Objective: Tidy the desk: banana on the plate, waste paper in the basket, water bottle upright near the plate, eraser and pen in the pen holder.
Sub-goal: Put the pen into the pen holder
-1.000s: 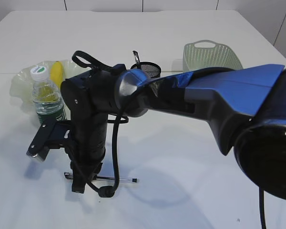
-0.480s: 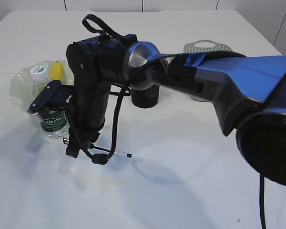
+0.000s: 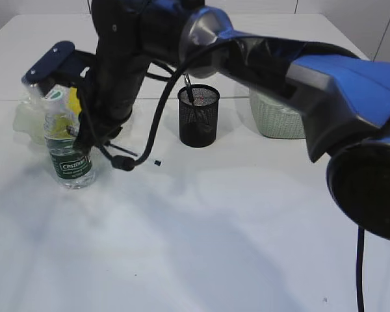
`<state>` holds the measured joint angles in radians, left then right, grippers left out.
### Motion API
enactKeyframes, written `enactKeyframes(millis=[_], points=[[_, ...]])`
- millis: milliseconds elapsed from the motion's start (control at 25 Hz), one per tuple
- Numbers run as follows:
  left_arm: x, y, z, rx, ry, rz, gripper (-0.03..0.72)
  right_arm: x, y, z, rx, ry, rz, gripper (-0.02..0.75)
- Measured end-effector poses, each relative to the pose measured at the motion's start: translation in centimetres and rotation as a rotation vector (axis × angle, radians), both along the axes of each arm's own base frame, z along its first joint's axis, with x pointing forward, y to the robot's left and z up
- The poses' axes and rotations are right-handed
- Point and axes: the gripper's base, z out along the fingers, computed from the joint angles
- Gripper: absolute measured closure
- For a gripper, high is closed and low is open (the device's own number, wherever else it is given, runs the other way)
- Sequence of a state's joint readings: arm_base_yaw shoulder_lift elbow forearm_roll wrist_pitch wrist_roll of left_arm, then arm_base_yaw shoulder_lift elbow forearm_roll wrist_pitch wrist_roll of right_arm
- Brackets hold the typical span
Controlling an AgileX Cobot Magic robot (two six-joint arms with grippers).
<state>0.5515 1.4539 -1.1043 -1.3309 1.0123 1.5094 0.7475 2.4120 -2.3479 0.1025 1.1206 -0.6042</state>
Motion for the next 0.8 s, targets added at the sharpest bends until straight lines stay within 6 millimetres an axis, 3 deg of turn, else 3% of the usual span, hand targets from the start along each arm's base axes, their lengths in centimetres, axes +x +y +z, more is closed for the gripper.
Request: enactKeyframes(millis=[400,800], points=[[0.1,0.1,0.0,0.003,0.000,0.014,0.474,3.5,-3.0,6.2,0.212,-0.122,-0.093,0.692],[0.1,0.2,0.0,0.008,-0.001,0.027,0.474,5.9,-5.1,8.3,0.351,-0.205,-0.162,0.692]])
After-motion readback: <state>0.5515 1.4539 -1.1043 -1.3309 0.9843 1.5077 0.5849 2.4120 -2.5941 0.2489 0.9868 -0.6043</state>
